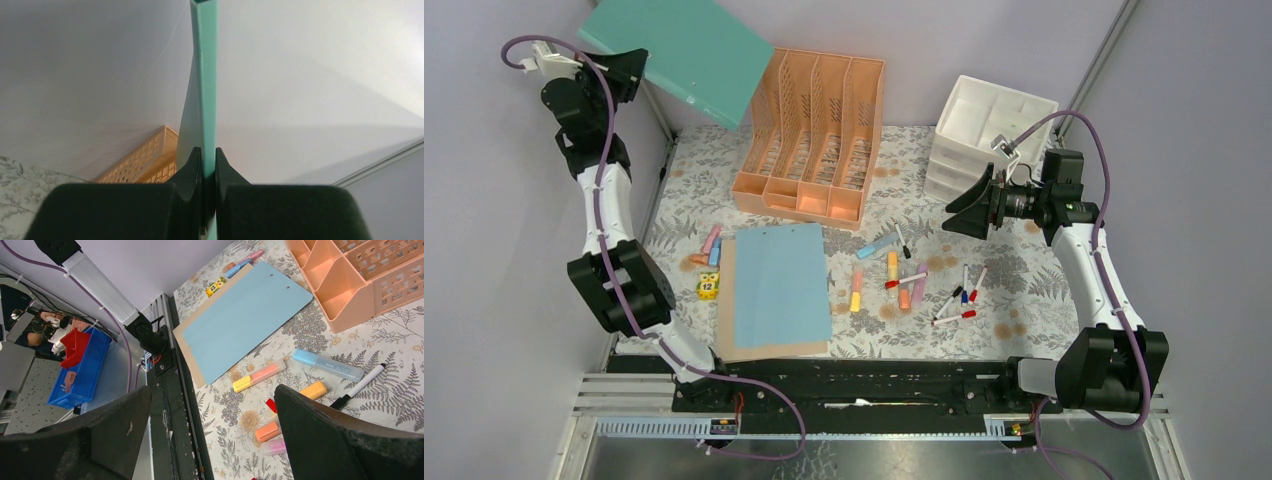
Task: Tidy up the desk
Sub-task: Place the folder in the storage box.
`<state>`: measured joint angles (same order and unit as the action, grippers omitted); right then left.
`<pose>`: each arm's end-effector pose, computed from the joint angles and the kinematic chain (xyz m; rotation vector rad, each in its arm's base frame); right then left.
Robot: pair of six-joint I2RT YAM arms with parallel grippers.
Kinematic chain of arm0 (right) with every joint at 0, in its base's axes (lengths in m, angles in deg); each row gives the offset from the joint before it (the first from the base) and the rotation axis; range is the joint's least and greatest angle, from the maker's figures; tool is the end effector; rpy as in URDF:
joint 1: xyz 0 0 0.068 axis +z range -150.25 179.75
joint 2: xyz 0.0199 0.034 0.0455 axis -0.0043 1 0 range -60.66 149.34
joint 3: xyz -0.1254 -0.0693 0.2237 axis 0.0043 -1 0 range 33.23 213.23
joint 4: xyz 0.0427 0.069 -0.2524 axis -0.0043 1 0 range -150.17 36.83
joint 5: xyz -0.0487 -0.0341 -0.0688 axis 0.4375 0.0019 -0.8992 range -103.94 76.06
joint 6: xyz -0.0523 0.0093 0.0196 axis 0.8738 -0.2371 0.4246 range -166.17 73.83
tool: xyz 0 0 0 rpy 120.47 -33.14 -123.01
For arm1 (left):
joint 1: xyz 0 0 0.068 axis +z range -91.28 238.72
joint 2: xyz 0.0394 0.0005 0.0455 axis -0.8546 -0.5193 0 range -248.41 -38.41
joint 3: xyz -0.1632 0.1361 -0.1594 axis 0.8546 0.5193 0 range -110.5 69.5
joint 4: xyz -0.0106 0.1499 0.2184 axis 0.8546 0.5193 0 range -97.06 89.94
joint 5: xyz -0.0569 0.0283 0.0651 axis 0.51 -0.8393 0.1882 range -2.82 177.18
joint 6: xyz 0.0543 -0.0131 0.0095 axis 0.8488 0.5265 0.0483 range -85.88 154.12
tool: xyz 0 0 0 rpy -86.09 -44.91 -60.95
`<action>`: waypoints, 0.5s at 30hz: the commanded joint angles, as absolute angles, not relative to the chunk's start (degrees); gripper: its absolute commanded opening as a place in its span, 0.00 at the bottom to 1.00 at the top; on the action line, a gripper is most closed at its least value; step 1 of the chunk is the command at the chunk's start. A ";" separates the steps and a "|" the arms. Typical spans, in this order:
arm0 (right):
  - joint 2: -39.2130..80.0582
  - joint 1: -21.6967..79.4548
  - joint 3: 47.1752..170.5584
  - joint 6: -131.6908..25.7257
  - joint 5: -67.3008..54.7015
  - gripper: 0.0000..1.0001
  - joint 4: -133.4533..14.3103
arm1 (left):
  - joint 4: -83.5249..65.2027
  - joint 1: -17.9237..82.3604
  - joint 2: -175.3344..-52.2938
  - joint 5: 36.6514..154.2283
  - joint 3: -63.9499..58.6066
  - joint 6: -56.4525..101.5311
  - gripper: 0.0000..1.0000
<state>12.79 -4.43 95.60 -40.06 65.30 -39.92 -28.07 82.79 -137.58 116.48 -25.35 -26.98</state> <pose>0.2745 0.0190 0.3282 -0.8092 1.6654 1.2994 0.3893 0.1527 0.4391 -0.5405 1.2590 -0.8718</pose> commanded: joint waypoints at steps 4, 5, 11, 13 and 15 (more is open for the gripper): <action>11.20 -4.82 95.19 -40.77 67.94 1.00 -41.66 | -27.61 79.11 -140.40 115.75 -35.05 -19.30 0.00; 11.11 -4.82 95.05 -41.10 68.02 1.00 -41.90 | -25.58 78.65 -140.97 115.22 -36.11 -17.28 0.00; 10.95 -4.82 95.02 -41.19 67.90 1.00 -41.97 | -19.87 76.99 -141.88 112.01 -37.39 -9.08 0.00; 11.01 -4.82 94.98 -41.20 67.89 1.00 -41.95 | -19.66 76.93 -141.54 111.04 -36.43 -7.76 0.00; 11.01 -4.82 95.02 -41.11 67.89 1.00 -41.97 | -20.51 76.97 -141.31 111.17 -35.29 -7.89 0.00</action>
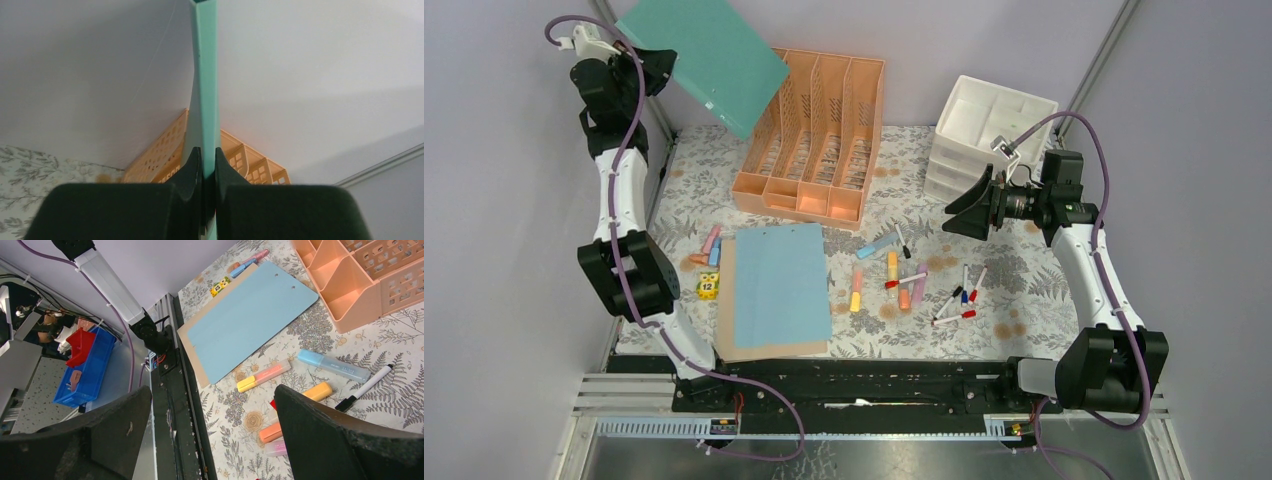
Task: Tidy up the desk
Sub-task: Place the folder in the storage box.
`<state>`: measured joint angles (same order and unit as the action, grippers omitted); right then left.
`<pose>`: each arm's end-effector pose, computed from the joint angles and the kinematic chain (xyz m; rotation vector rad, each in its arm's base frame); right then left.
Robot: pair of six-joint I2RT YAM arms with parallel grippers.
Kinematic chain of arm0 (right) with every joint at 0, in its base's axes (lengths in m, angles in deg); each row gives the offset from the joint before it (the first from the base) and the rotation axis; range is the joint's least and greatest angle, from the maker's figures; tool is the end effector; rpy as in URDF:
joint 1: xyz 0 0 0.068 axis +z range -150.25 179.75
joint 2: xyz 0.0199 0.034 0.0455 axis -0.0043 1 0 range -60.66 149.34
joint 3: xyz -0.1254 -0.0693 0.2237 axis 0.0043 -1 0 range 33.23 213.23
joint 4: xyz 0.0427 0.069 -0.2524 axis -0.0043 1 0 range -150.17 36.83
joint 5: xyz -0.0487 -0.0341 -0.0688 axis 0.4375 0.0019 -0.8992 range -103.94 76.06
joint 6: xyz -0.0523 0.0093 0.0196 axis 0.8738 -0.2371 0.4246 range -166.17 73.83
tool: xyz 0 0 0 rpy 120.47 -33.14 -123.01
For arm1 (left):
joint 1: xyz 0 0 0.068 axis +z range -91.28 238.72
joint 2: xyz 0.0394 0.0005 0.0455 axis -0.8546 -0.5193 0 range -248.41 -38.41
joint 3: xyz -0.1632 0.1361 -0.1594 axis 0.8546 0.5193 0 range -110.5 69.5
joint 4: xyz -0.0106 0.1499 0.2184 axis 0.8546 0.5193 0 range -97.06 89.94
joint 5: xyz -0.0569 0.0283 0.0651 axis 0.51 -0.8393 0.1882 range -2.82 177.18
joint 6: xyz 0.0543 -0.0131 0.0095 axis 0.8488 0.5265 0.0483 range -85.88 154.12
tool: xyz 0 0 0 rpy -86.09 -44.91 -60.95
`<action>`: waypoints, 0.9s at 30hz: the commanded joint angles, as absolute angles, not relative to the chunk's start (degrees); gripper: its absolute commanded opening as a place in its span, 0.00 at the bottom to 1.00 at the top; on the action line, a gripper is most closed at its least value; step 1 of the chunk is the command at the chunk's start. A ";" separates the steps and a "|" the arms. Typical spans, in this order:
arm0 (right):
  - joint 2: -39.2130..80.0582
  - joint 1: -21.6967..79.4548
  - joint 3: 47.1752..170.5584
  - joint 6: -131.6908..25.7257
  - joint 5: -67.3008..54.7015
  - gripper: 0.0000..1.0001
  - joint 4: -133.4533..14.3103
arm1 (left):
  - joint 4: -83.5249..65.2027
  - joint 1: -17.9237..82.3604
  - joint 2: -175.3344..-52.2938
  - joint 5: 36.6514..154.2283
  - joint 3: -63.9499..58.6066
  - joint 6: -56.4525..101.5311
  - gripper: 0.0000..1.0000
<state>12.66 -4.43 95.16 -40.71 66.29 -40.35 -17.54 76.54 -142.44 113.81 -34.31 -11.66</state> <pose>0.2735 0.0192 0.3272 -0.8109 1.6602 1.3221 0.4235 0.1175 0.4410 -0.3994 1.3944 -0.7240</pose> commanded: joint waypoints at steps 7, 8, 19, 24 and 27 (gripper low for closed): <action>11.14 -4.82 95.11 -41.09 67.93 1.00 -41.97 | -35.42 79.44 -140.60 114.32 -28.44 -23.00 0.00; 11.13 -4.82 95.03 -41.15 67.89 1.00 -41.97 | -36.43 79.81 -140.62 114.58 -28.30 -24.44 0.00; 11.35 -4.82 94.98 -41.03 68.01 1.00 -41.96 | -33.20 80.85 -140.84 114.63 -30.60 -22.41 0.00; 11.49 -4.82 94.98 -41.06 68.14 1.00 -41.97 | -27.21 79.97 -141.09 113.66 -32.73 -15.01 0.00; 11.41 -4.82 95.02 -41.09 68.20 1.00 -41.98 | -24.36 79.28 -141.10 111.58 -33.47 -11.28 0.00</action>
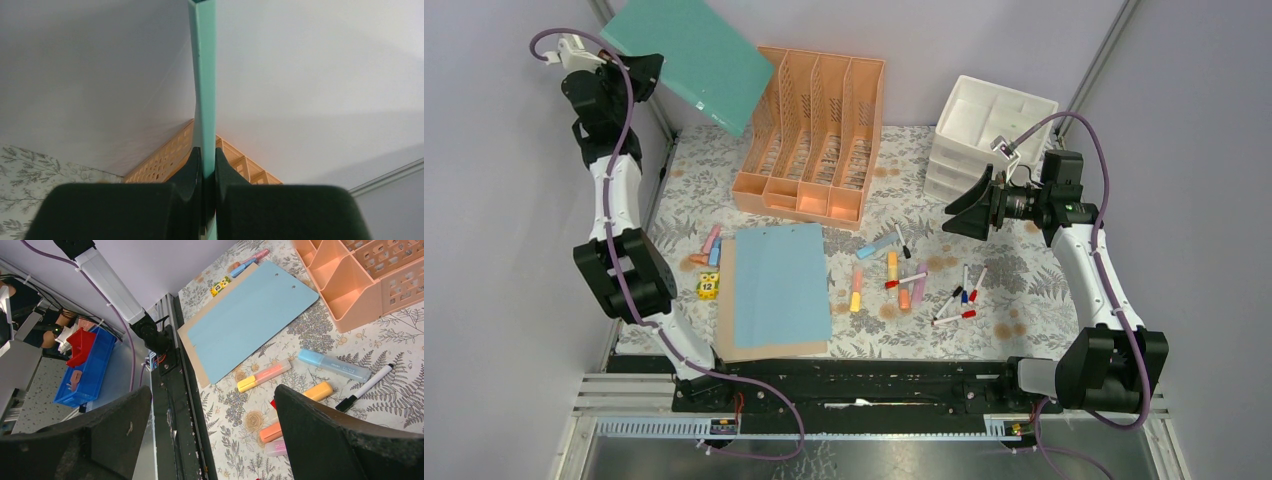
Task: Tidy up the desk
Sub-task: Place the folder in the storage box.
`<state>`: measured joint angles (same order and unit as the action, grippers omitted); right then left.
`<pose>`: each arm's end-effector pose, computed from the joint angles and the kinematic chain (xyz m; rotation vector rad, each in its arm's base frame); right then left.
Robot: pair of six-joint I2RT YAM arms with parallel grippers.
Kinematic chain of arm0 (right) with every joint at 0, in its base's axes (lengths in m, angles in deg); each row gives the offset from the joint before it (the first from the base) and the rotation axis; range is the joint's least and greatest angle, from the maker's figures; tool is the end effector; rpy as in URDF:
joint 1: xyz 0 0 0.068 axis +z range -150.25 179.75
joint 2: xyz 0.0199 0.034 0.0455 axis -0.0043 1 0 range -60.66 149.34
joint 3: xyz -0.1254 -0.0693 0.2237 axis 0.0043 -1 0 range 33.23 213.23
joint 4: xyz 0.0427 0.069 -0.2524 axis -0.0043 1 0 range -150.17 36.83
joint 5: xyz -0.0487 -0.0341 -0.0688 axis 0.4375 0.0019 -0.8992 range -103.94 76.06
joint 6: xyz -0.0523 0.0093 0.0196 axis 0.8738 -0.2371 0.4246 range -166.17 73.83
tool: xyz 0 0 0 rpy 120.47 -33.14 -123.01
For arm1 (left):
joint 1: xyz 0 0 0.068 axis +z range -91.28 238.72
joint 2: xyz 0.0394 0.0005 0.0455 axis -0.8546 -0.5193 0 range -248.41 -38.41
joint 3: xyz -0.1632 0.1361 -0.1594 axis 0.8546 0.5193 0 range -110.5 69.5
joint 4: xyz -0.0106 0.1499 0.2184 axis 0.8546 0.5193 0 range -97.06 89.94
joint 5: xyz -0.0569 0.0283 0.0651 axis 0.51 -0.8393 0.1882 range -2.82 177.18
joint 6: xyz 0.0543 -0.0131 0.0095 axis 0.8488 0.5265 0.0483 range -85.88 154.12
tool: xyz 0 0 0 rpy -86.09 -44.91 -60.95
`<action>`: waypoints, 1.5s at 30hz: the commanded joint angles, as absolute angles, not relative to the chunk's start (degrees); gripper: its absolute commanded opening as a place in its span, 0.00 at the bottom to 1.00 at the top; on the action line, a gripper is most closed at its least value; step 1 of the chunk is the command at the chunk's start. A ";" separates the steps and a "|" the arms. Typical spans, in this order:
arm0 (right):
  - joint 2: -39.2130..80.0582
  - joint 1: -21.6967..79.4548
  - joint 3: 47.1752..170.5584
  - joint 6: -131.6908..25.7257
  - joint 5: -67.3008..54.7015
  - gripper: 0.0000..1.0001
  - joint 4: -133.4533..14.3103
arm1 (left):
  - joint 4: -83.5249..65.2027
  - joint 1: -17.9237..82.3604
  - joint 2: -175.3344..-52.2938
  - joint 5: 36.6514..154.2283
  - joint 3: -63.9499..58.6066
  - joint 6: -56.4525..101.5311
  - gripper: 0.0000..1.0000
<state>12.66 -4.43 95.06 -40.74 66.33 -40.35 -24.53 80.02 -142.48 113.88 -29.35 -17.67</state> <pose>0.2734 0.0192 0.3266 -0.8098 1.6614 1.3243 0.4189 0.1443 0.4227 -0.4898 1.3351 -0.7571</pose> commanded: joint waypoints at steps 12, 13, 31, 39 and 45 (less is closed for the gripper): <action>10.70 -4.82 94.70 -41.09 68.08 1.00 -41.98 | -25.06 70.23 -141.03 105.73 -32.19 12.72 0.00; 10.62 -4.82 94.63 -41.02 68.06 1.00 -41.96 | -26.49 69.56 -140.63 105.16 -30.30 15.05 0.00; 11.24 -4.82 94.76 -41.31 67.89 1.00 -41.95 | -54.04 67.45 -139.94 111.46 -7.06 28.19 0.00; 11.51 -4.82 94.67 -41.59 67.63 1.00 -41.84 | -65.00 67.42 -140.53 113.89 -5.23 25.06 0.00; 12.34 -4.82 94.49 -41.64 67.71 1.00 -41.89 | -75.70 67.15 -143.59 114.35 -2.47 23.95 0.00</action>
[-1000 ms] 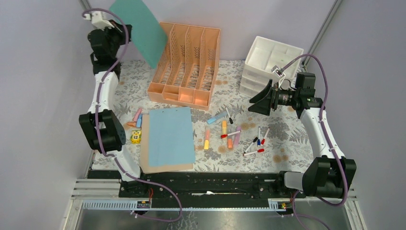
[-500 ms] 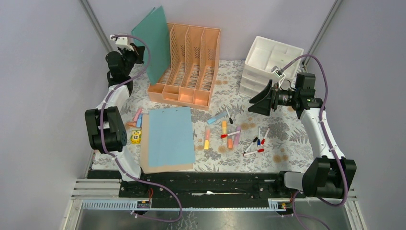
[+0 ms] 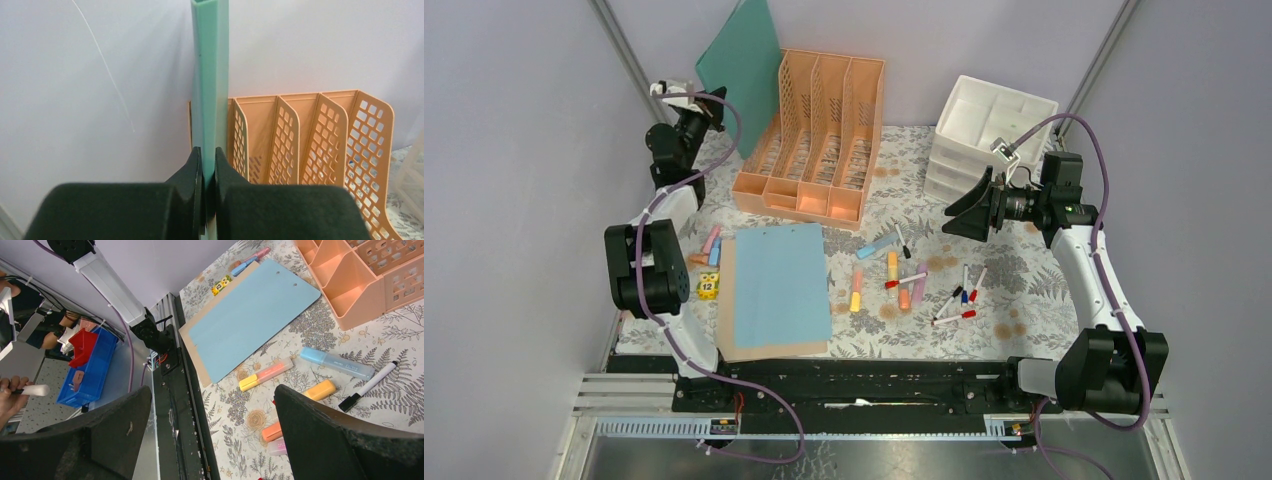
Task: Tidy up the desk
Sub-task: Place the folder in the storage box.
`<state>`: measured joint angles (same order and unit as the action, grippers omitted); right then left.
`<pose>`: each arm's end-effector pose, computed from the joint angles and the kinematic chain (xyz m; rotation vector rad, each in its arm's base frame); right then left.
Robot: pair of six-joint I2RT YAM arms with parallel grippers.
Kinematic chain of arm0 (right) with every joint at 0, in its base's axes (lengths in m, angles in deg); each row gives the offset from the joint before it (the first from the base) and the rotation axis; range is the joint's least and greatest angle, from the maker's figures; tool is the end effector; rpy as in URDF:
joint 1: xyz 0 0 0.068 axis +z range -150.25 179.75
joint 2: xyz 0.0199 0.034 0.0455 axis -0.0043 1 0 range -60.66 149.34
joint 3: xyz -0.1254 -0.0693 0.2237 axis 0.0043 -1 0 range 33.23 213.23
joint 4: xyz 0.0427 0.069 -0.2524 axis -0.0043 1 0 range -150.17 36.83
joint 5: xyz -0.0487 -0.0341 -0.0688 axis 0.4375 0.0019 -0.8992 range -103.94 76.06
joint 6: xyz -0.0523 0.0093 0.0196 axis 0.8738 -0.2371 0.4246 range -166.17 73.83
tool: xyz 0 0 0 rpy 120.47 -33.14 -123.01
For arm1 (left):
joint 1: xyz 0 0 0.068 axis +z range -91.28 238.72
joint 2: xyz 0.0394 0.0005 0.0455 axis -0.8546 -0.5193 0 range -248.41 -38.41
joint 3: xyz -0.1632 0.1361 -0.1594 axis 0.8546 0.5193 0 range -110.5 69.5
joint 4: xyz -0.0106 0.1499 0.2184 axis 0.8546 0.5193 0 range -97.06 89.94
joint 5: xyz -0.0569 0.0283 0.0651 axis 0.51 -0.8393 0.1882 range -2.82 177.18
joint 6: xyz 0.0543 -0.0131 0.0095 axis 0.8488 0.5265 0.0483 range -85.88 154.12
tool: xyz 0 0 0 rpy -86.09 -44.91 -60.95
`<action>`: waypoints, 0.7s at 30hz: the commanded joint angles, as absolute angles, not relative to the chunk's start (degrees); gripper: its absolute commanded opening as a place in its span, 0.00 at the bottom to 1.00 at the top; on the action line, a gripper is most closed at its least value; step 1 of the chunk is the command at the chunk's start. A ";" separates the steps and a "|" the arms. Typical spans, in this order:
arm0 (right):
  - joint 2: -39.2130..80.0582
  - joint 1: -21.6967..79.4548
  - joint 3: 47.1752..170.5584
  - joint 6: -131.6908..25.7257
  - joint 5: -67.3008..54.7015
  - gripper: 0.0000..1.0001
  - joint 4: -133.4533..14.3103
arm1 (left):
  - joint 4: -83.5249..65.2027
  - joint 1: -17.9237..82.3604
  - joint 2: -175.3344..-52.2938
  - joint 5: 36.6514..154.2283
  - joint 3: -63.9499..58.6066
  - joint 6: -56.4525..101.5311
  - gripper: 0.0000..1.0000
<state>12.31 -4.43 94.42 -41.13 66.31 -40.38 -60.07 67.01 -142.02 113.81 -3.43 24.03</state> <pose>0.2718 0.0193 0.3245 -0.8020 1.6690 1.3316 0.4245 0.0439 0.3291 0.2189 1.2102 -0.3014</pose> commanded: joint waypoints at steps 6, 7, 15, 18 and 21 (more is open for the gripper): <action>13.46 -4.82 94.93 -41.70 67.63 1.00 -41.86 | -78.60 66.92 -145.03 116.23 0.57 24.48 0.00; 13.56 -4.82 94.93 -41.74 67.63 1.00 -41.88 | -79.27 66.95 -145.10 116.45 1.29 24.31 0.00; 14.46 -4.82 95.24 -41.73 67.45 1.00 -41.86 | -82.83 66.68 -145.82 118.27 6.16 23.79 0.00; 14.73 -4.82 95.41 -41.76 67.53 1.00 -41.93 | -82.68 66.58 -145.46 116.73 7.29 24.28 0.19; 14.84 -4.82 95.54 -41.76 67.53 1.00 -41.93 | -80.18 66.40 -143.46 113.80 7.87 23.53 0.40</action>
